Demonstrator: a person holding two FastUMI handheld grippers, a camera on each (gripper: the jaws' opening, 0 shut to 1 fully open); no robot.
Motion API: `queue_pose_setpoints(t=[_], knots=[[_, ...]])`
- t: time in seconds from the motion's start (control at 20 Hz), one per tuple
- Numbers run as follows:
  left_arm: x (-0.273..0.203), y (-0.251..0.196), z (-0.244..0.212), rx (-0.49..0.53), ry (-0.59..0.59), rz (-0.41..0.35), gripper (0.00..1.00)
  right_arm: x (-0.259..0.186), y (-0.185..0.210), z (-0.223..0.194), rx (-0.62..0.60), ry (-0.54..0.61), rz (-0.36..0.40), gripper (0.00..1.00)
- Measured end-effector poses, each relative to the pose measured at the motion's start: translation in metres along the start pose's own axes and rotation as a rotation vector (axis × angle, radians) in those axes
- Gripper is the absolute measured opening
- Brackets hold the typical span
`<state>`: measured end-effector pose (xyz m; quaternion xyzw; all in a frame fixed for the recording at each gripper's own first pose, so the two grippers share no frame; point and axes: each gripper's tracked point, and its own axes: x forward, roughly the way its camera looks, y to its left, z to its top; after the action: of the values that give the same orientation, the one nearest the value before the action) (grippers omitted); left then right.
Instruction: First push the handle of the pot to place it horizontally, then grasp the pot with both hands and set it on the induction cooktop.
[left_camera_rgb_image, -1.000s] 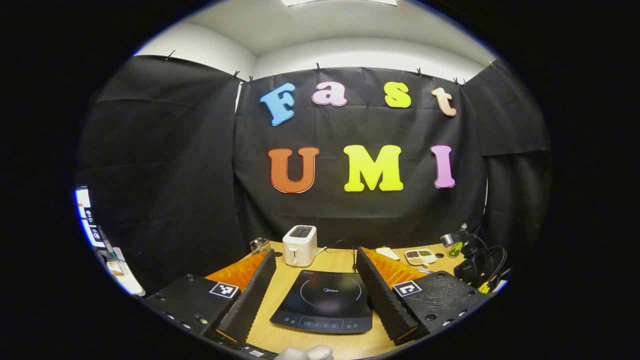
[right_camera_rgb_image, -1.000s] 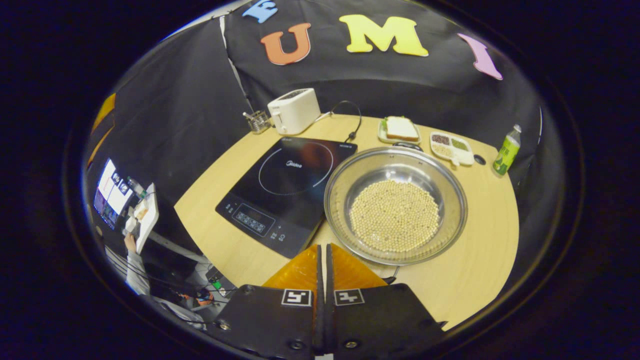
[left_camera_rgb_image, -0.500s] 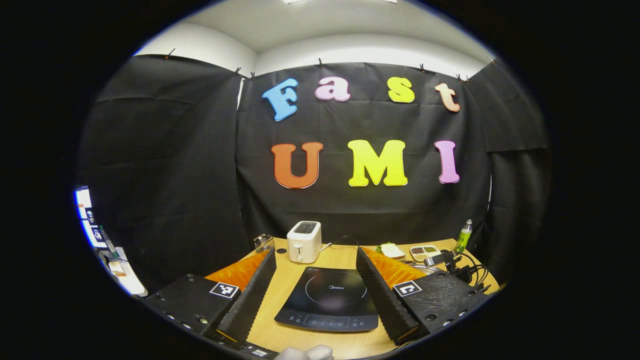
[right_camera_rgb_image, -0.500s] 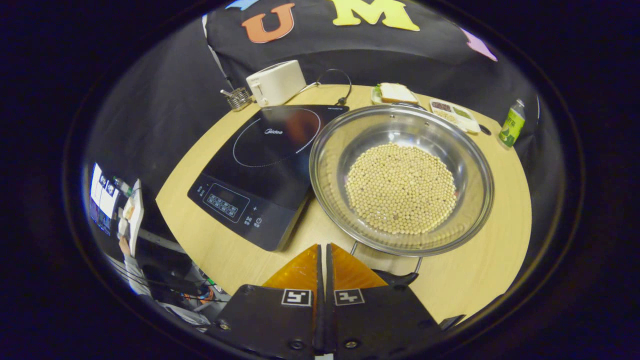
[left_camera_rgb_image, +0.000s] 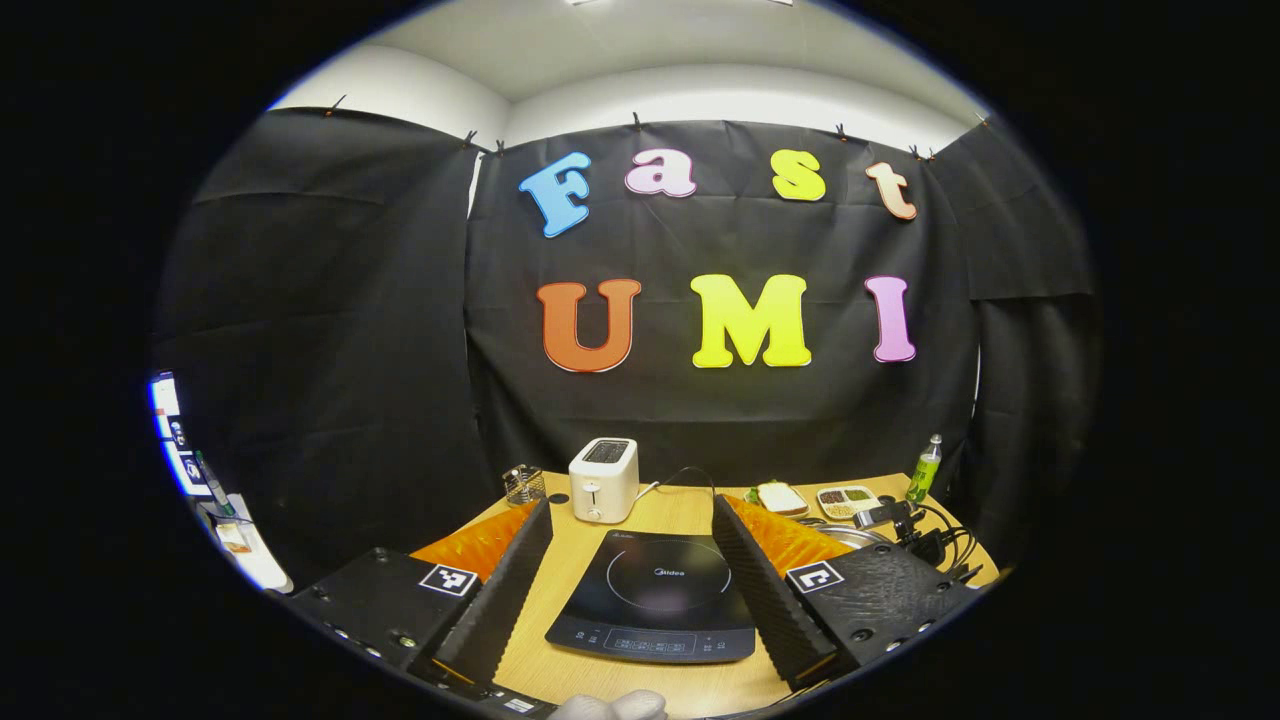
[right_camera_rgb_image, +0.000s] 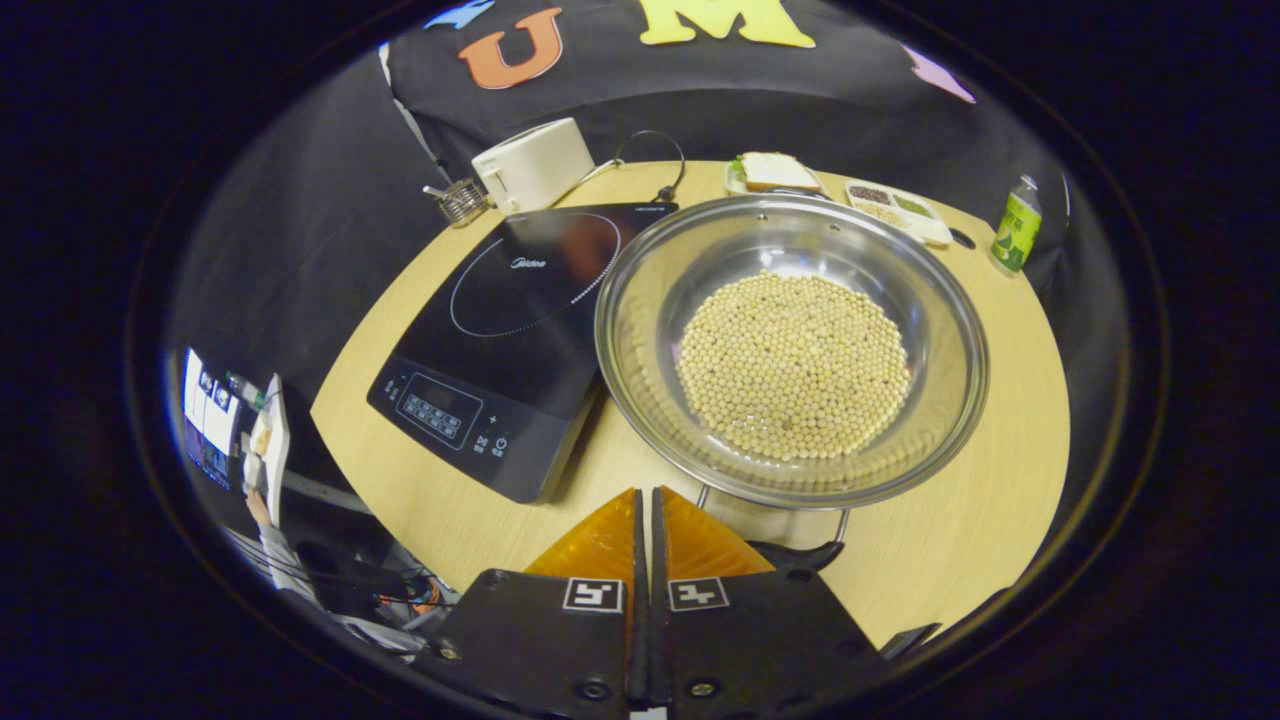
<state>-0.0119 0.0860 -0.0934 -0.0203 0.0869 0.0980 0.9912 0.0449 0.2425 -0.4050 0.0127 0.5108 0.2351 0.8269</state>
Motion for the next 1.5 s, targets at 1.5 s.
queue_pose_setpoints(t=[1.5], knots=[[0.026, -0.042, 0.005, 0.015, 0.009, -0.061, 0.96, -0.027, -0.150, 0.001, 0.061, -0.007, -0.196, 0.00]])
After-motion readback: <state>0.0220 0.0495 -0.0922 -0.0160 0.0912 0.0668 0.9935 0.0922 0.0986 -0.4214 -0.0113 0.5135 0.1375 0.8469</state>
